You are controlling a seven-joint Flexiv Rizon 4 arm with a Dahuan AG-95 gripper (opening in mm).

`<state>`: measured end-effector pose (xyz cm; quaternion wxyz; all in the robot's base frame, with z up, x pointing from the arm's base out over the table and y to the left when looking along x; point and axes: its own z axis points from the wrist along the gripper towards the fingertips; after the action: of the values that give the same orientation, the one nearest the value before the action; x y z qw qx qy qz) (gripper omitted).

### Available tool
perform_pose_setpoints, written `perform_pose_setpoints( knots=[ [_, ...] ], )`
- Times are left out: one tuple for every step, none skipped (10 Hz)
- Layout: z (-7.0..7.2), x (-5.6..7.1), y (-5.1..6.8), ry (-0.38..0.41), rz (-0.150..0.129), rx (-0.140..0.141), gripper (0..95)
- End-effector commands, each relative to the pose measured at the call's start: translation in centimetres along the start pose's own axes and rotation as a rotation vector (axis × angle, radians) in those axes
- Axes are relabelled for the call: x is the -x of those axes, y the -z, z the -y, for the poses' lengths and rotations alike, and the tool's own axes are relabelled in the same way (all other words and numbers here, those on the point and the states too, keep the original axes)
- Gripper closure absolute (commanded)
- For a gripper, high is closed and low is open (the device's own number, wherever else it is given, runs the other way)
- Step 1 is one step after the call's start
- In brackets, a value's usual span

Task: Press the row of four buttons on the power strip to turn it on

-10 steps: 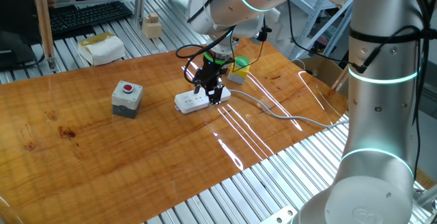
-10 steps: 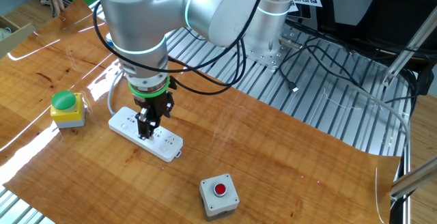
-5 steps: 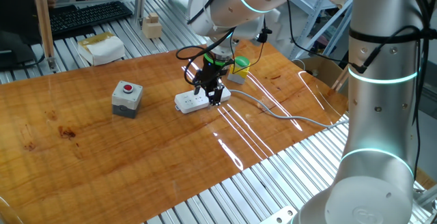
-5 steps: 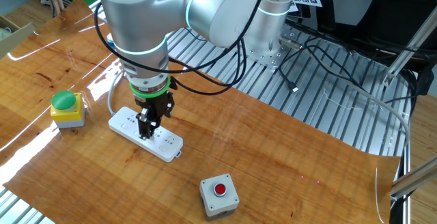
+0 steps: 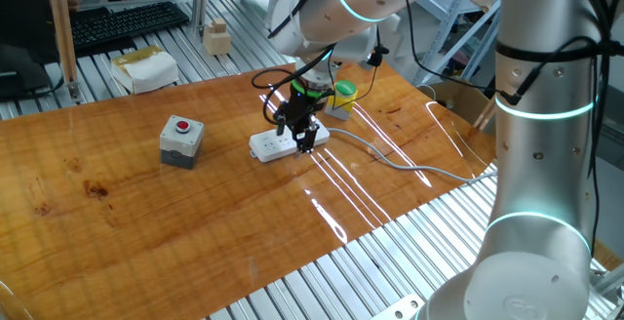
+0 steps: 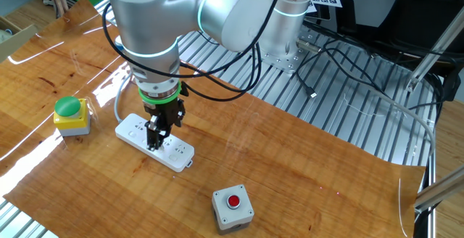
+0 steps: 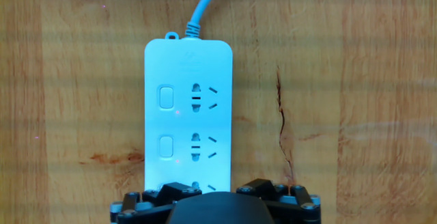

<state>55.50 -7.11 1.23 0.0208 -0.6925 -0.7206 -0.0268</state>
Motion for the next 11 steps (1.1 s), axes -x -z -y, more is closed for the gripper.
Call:
perform_pose_setpoints(
  knots=[
    [0.0, 0.0, -0.2, -0.003, 0.001, -0.004, 19.0],
    [0.0, 0.0, -0.2, -0.002, 0.004, -0.007, 19.0],
    [0.1, 0.0, 0.1, -0.005, 0.003, -0.017, 19.0],
    [0.1, 0.0, 0.4, -0.005, 0.001, -0.025, 19.0],
    [0.2, 0.0, 0.7, -0.005, 0.001, -0.031, 19.0],
    [0.3, -0.1, 1.3, -0.003, 0.0, -0.041, 0.0],
    [0.4, 0.0, 1.8, -0.003, -0.004, -0.044, 0.0],
    [0.4, -0.1, 1.9, -0.004, -0.002, -0.044, 0.0],
    [0.4, -0.1, 1.9, -0.004, -0.002, -0.044, 0.0],
    [0.4, -0.1, 1.9, -0.006, 0.001, -0.043, 0.0],
    [0.4, -0.1, 1.9, -0.009, -0.002, -0.041, 0.0]
  ],
)
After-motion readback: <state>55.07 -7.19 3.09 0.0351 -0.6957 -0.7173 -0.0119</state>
